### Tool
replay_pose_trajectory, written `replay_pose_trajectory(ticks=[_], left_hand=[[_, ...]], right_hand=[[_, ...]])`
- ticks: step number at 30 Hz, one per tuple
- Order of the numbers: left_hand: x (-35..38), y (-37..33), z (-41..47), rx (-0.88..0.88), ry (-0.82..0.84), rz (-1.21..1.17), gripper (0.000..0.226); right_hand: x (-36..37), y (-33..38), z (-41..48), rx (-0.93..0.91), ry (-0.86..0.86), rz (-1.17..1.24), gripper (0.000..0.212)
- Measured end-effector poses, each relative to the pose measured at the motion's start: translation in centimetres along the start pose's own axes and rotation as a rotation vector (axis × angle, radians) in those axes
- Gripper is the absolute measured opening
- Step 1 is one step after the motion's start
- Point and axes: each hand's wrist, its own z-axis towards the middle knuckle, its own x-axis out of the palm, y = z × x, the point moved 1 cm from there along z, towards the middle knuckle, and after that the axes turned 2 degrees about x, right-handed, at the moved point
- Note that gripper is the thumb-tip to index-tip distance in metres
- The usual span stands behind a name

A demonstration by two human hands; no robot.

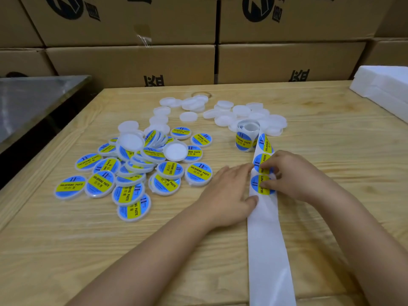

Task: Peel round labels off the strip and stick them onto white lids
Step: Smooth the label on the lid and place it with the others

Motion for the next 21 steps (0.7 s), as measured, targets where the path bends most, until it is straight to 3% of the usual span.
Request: replay_pose_trajectory(ticks=[3, 8, 21], left_hand=[[0.02, 0.08, 0.1, -0.013, -0.06, -0.015, 0.05], [0.5, 0.45, 0.48, 0.043, -0.008, 0.114, 0.053], [0.23, 0.76, 0.66, 0.031, -0.046, 0.094, 0.041]], right_hand=[[0.09, -0.06, -0.09, -0.025, 0.027, -0.018, 0.044], [0.01, 0.35, -0.12, -0.06, 0.014, -0.025, 0.031], [-0.51, 0.54, -0.51, -0.031, -0.106, 0.094, 0.007]])
